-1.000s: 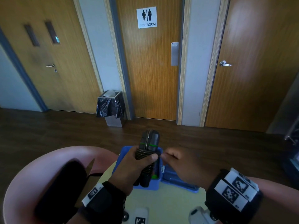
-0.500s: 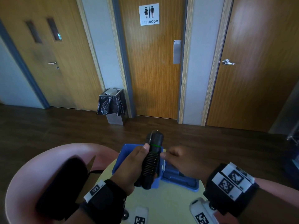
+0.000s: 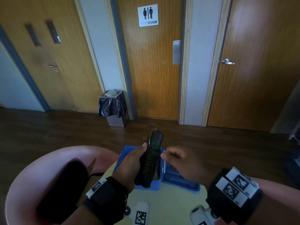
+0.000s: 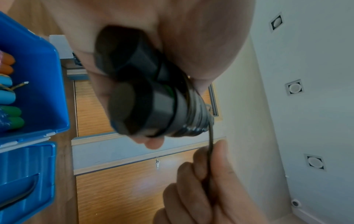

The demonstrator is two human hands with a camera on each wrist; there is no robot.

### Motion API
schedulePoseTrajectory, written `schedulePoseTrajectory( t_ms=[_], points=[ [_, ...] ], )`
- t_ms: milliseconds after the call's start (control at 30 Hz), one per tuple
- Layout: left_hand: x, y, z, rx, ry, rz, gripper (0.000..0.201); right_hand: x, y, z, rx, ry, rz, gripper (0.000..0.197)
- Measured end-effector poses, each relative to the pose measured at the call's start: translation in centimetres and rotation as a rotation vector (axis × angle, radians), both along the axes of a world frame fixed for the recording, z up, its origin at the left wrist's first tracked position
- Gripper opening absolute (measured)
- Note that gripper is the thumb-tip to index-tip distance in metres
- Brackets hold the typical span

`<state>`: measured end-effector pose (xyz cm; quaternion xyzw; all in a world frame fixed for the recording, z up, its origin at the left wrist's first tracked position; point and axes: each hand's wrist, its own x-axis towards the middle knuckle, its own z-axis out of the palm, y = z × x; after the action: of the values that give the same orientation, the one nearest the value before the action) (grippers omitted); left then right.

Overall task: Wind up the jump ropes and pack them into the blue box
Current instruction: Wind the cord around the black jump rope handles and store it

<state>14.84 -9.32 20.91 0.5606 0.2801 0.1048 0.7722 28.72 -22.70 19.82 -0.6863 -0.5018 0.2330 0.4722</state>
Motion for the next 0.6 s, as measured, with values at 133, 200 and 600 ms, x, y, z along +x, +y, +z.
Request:
schedulePoseTrajectory(
  t_ms=[133,200,600],
  points=[
    [0.0,-0.6,0.3,-0.034,-0.015,-0.065,0.057,1.5,0.1,-0.8,0.002,0.013,-0.061,0.027],
    [0.1,-0.8,0.7,-0.062,-0.037,-0.087,0.059,1.9,0.4,-0.9,0.020,0.040,-0.051,0.028],
    [-1.6,1.0,0.7,-0.049,-0.049,-0.193,0.067,0.5,2.6,-0.7,0.058,0.177,0.081,0.024]
  ],
)
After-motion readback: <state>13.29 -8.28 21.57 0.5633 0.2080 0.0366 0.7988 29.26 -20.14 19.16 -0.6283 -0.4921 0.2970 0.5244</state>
